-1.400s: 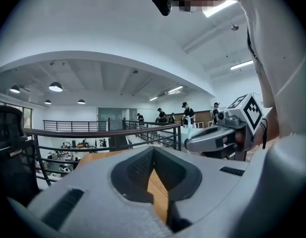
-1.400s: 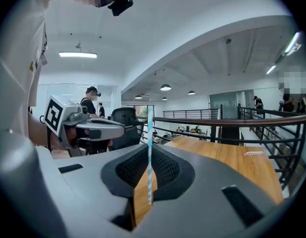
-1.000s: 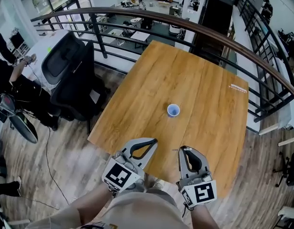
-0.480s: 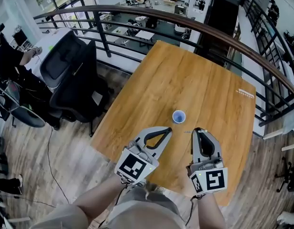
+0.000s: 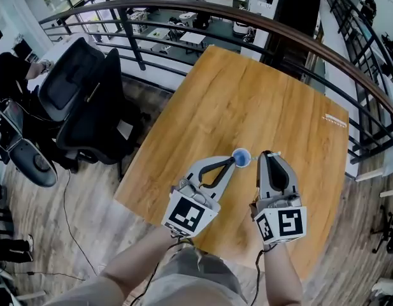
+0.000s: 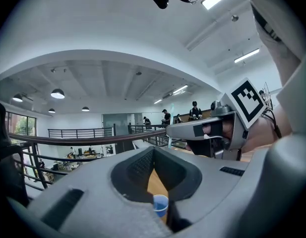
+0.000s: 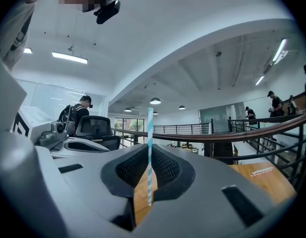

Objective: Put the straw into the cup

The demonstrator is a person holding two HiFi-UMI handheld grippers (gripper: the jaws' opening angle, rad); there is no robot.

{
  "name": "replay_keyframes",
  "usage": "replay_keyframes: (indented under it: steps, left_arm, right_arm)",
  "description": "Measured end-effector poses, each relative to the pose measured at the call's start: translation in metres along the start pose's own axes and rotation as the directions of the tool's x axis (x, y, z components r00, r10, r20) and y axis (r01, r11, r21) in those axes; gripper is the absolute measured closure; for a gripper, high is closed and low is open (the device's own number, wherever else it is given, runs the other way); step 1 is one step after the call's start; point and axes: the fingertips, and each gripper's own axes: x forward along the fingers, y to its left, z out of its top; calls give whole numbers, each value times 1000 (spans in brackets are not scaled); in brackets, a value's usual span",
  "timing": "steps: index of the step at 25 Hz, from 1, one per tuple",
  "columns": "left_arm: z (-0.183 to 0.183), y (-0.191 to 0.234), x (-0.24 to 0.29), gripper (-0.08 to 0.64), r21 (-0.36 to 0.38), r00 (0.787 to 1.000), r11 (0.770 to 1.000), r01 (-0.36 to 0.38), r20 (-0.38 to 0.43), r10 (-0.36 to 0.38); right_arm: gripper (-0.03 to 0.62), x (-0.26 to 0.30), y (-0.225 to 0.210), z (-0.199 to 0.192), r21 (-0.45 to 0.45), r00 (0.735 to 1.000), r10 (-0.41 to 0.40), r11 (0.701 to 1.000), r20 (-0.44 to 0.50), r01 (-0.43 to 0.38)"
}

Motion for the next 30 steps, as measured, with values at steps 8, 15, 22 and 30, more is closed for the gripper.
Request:
replay_keyframes:
  steps: [8,15,22,30]
  left_arm:
    - [-49,13,28,546,-60,999,998,-33,-14,32]
    - [-107,18,44,546,-137,997,989,-47,-73,38]
    - [-155,11,54,546,-172,986,984,-37,-169,7]
    - [-175,3,51,546,-203,979,979,-24,-204,-19]
  right_arm:
    - [561,38,-28,-81,31,997,-34,999,-64,36]
    - [561,60,-41,-135,37,993,-41,998,-113,45]
    - [560,72,-34,-184,42,982,-12,999,-186,20]
    - [560,69,-28,-195,37,979,-2,999,-206,10]
